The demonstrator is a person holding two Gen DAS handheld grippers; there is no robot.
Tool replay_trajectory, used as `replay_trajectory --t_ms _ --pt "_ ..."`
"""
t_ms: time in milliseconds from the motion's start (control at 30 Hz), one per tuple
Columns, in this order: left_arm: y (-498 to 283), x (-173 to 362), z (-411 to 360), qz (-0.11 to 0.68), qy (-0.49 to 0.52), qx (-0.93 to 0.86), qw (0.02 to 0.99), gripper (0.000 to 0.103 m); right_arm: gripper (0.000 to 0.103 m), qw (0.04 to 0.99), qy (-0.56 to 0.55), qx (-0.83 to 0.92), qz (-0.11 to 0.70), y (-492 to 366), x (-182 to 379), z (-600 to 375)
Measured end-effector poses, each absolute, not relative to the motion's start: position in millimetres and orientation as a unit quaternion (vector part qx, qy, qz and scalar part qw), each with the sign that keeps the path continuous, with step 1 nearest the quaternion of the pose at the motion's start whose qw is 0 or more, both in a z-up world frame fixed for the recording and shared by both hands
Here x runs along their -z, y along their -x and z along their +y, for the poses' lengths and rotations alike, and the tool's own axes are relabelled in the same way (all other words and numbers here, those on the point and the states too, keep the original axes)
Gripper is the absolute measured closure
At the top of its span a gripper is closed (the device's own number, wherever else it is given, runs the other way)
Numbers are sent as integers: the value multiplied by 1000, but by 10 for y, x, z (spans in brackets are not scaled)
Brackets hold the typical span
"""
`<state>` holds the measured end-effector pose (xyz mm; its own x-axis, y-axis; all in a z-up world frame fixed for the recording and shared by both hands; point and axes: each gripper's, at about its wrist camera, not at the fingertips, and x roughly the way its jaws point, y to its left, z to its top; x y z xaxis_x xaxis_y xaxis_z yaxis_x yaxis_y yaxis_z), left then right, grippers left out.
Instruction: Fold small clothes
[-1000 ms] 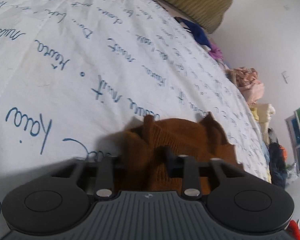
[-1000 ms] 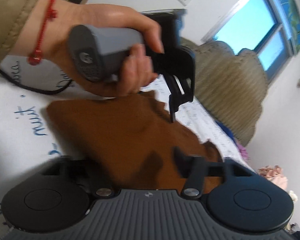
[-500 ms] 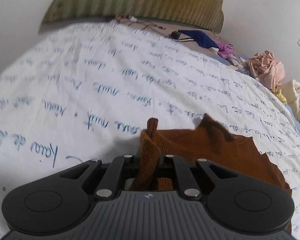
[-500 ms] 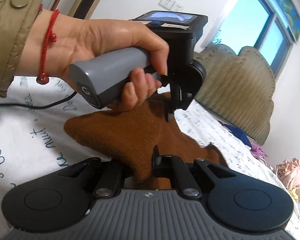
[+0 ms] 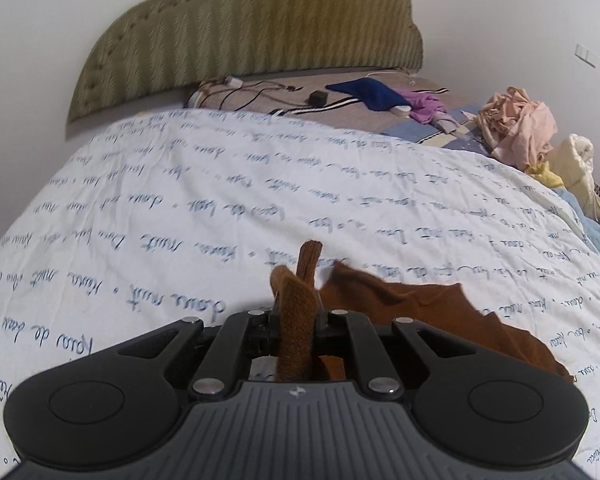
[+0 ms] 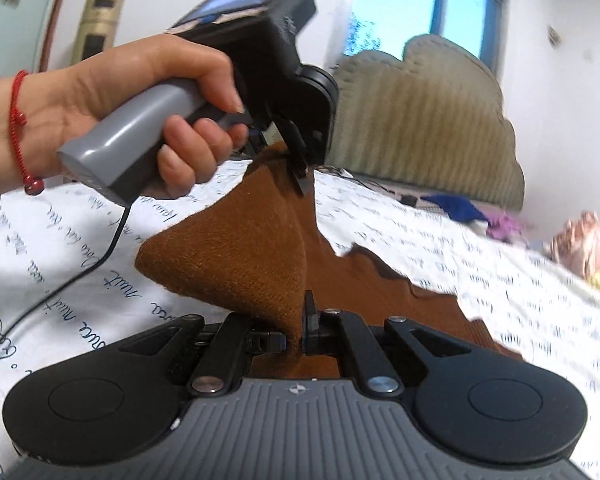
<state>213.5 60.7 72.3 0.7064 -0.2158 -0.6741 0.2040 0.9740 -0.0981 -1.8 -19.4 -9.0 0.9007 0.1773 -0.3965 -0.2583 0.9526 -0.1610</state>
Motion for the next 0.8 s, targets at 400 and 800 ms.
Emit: replay_trajectory --t_ms 400,800 --pt "-2017 -913 10 352 -17 137 926 94 96 976 49 -96 191 151 43 -668" --pt "-2031 -777 -820 359 -53 180 914 94 96 974 -56 -65 212 246 200 -1325"
